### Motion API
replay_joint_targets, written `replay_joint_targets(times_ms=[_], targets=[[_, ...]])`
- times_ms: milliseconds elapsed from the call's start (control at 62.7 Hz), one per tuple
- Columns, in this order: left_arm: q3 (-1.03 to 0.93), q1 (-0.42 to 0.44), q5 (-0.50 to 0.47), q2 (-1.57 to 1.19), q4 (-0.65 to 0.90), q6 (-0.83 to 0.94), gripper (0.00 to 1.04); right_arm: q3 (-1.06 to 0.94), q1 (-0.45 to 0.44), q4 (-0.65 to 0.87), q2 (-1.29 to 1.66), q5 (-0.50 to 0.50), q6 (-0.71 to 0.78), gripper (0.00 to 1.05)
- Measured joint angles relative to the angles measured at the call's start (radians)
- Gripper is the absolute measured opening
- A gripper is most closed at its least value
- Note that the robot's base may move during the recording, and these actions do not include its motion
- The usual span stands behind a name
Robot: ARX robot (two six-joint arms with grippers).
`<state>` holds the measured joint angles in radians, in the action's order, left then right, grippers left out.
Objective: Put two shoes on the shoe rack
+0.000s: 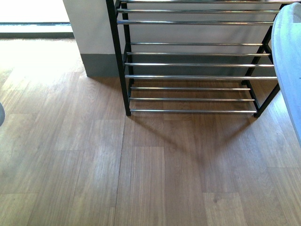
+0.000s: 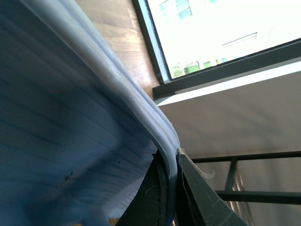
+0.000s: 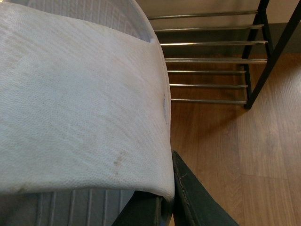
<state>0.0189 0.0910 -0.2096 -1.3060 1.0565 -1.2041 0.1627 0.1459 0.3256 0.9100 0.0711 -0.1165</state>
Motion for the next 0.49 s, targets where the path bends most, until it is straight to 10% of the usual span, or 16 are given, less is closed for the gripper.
replay_joint_targets(times_ms=[494], targets=[[-0.010, 0.024, 0.049, 0.385, -0.212, -0.105, 0.02, 0.000, 0.000, 0.000, 0.000, 0.000, 0.000, 0.02]])
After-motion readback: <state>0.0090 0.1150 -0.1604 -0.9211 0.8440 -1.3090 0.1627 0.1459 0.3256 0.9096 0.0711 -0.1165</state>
